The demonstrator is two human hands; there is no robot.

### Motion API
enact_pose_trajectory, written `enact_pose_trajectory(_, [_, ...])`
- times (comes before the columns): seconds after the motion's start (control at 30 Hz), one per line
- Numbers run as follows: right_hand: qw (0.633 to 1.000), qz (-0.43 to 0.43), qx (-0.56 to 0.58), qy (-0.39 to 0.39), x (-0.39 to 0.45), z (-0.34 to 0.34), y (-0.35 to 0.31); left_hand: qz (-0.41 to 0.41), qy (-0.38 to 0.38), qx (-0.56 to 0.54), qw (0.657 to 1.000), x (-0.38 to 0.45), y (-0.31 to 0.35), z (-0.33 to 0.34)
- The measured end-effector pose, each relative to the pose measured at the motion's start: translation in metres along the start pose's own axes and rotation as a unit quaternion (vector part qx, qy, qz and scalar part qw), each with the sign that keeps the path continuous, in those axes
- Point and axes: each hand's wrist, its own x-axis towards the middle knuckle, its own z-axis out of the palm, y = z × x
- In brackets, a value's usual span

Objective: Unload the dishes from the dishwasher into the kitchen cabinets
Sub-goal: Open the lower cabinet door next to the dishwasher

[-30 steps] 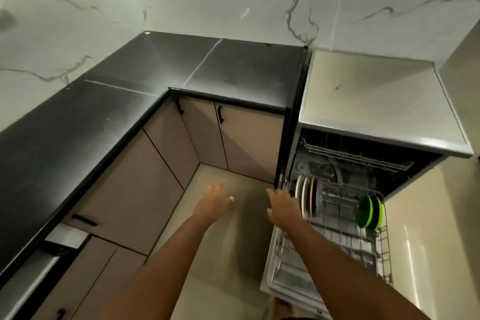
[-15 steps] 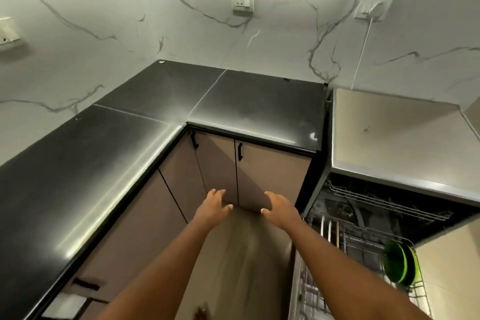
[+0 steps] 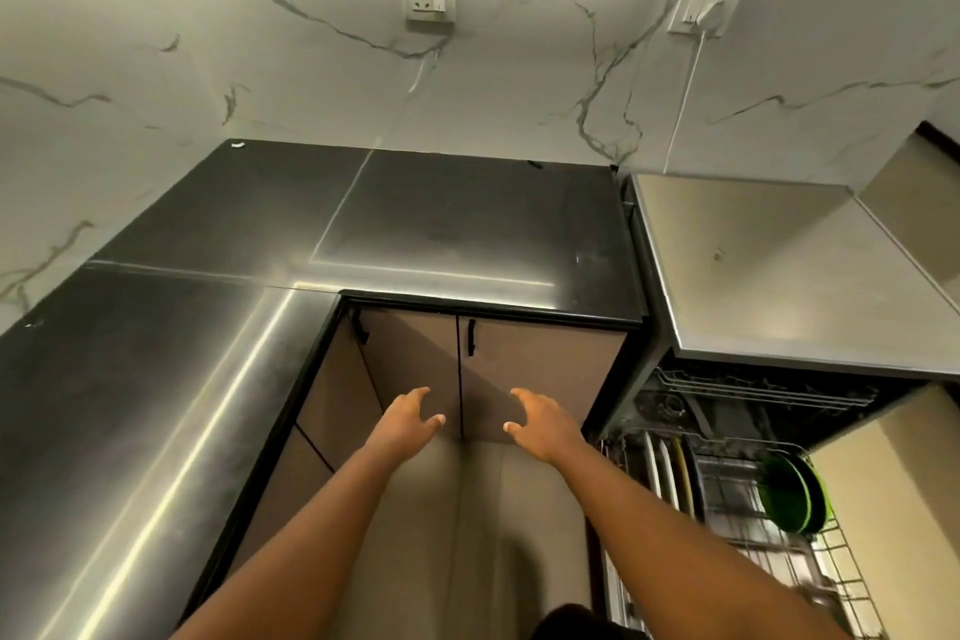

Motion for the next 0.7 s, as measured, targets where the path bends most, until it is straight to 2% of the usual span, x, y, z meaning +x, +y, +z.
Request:
enact_pose_trajectory(0.17, [0.996, 0.033, 0.08, -0.003, 0.041, -0.004, -0.012, 0.008, -0.012, -0.015, 1.0, 0.036, 0.014, -0.005])
enact_pose_trajectory(0.37, [0.991, 0.052, 0.124, -0.01, 0.128, -0.004, -0.024, -0.026, -0.027, -0.025, 0.999, 0.095, 0.011, -0.014])
enact_pose_trajectory(0.7, [0.979, 0.101, 0.154, -0.091, 0.234, 0.01, -0.03, -0.093, -0.053, -0.038, 0.994, 0.178, 0.016, -0.013])
